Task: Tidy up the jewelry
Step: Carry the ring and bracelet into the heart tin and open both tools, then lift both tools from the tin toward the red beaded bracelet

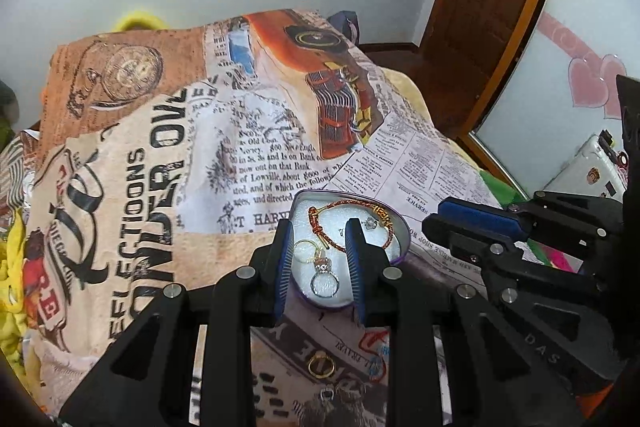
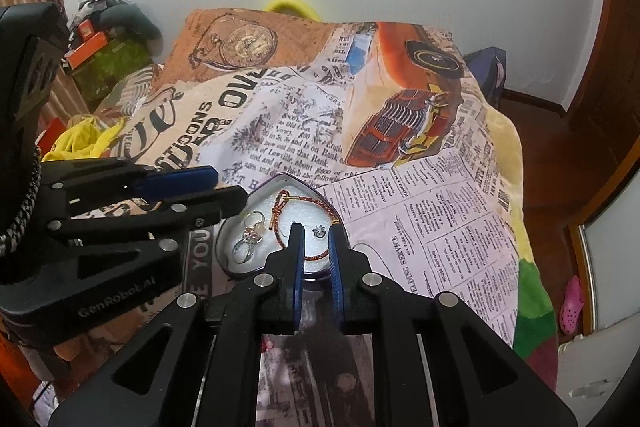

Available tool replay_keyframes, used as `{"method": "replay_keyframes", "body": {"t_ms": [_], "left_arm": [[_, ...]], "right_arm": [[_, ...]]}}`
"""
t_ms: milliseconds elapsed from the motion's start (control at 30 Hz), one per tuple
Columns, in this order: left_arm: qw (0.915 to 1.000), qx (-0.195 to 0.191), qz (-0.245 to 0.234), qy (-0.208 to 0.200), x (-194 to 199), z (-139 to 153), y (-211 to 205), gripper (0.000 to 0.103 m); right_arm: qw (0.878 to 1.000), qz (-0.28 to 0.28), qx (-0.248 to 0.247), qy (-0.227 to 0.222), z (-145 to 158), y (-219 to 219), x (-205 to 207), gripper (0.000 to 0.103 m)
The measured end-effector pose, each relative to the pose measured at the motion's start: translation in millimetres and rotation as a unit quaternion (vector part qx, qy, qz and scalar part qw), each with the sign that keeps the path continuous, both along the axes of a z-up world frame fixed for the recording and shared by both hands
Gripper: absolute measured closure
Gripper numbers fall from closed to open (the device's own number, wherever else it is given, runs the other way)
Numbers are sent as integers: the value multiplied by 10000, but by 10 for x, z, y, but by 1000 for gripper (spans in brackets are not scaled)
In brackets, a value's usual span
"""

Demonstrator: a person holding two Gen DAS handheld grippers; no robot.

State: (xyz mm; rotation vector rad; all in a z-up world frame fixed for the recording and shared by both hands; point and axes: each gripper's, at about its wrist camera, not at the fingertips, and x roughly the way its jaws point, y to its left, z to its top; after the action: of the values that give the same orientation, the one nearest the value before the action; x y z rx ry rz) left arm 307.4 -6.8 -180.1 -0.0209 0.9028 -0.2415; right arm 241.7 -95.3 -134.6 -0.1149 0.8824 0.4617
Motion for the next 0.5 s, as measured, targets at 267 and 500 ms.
{"method": "replay_keyframes", "body": {"t_ms": [267, 500], "left_arm": [[9997, 55, 59, -244, -295, 265, 64, 77], [9991, 68, 145, -384, -553, 422, 171, 72]], "right_arm": [[9997, -29, 33, -259, 213, -22, -188, 72], [9993, -25, 29, -384, 340, -6, -357, 72]]}}
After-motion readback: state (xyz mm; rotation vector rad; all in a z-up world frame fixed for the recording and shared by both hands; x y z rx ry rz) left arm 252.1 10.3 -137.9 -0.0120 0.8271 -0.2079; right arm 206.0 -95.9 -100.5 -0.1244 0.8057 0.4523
